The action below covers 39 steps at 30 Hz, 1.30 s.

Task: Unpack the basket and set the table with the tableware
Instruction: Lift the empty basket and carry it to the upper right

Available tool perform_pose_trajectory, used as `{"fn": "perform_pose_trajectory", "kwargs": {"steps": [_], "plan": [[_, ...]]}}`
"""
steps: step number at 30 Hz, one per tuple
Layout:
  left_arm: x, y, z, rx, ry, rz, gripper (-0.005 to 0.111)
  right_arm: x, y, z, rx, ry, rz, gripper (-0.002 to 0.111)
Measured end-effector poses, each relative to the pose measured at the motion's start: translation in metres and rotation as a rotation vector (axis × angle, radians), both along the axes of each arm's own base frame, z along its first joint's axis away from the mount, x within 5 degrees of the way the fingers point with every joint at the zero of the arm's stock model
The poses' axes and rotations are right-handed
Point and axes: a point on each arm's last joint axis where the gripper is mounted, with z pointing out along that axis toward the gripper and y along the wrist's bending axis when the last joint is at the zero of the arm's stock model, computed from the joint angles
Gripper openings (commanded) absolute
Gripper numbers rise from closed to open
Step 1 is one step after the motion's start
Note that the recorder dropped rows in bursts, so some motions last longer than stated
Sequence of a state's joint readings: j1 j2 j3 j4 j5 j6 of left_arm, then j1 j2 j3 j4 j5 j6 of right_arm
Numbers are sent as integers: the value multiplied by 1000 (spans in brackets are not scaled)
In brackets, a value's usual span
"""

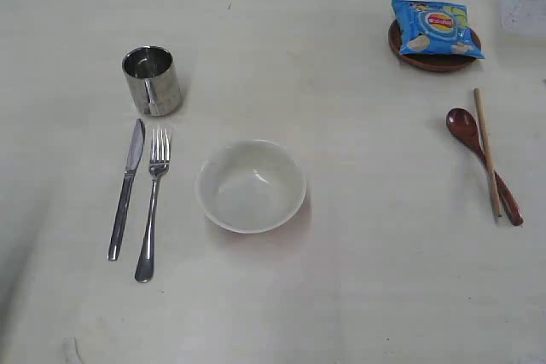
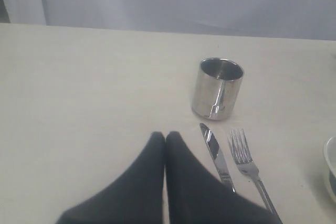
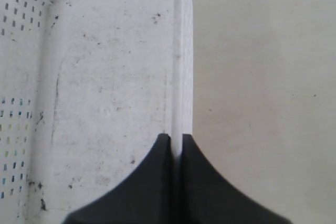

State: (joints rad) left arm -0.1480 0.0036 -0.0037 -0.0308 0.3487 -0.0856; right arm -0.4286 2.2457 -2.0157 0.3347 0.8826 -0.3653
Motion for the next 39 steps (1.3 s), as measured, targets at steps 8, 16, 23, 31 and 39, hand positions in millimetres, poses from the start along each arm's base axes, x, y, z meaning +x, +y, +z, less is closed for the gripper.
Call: {"fn": "perform_pose_trajectory", "kwargs": {"steps": [8, 16, 23, 31, 39], "plan": [[0, 0, 0, 0, 0, 0, 0, 7, -9, -49, 16, 73, -8, -1], [0, 0, 0, 0, 0, 0, 0, 11, -9, -72, 19, 93, 42, -1], [0, 0, 0, 0, 0, 0, 0, 19, 10, -76, 39, 75, 106, -1], [0, 0, 0, 0, 0, 0, 0, 38, 67, -77, 36, 66, 230, -1], [0, 0, 0, 0, 0, 0, 0, 48, 119, -79, 11, 77, 344, -1]]}}
